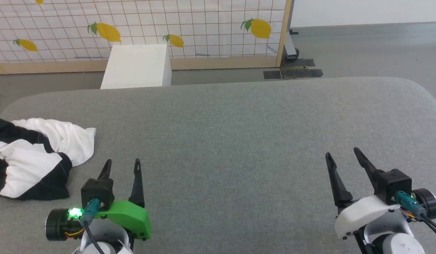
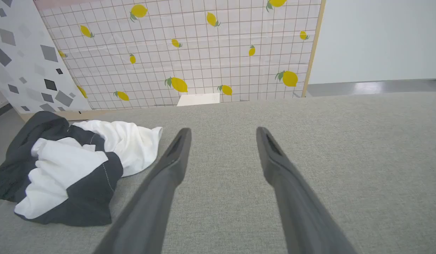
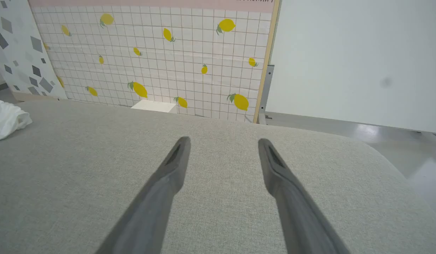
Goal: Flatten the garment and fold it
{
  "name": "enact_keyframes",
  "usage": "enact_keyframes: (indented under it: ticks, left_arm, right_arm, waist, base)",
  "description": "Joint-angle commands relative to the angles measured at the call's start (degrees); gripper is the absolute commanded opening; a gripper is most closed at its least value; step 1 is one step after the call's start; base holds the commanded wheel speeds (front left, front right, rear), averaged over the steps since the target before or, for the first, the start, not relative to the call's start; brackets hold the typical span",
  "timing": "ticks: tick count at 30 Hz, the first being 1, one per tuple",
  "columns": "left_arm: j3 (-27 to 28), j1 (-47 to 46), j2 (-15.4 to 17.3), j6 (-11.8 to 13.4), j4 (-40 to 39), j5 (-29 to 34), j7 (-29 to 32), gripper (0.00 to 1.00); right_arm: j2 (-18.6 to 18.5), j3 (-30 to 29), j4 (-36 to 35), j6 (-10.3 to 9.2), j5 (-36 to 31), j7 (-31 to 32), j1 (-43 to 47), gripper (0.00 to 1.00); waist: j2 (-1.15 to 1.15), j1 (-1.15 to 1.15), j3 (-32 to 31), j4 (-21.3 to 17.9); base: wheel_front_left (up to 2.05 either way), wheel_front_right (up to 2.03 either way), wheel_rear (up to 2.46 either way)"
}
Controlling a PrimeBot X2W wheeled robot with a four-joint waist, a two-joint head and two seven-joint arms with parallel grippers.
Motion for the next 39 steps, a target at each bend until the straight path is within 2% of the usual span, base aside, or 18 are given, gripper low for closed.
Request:
enact_keyframes:
  ticks: [1,22,39]
  left_arm:
    - [0.0,-0.1,0.0,0.5,0.0,0.0,-0.5,1.0]
    - [-0.8,-0.6,0.2,3.8,-0.8,0.2,-2.9,1.0]
    - [-0.8,-0.7,0.8,6.6,-1.4,0.0,-5.0,1.0]
  right_arm:
    - [0.0,-0.4,-0.1,0.0,0.5,-0.5,0.0,1.0]
    - [0.0,-2.0,-2.3,-0.02,2.0,-3.0,0.2,1.0]
    - [0.1,-1.7,-3.9,-0.03,4.0,-5.0,0.7,1.0]
  waist:
    - [0.0,0.0,0.0,0.0]
    - [0.0,0.0,0.6,1.3]
    - [0.0,0.0,0.9,6.2]
  base:
    - [0.0,0.0,0.0]
    - [0.0,0.0,0.0]
    - [0.0,0.0,0.0]
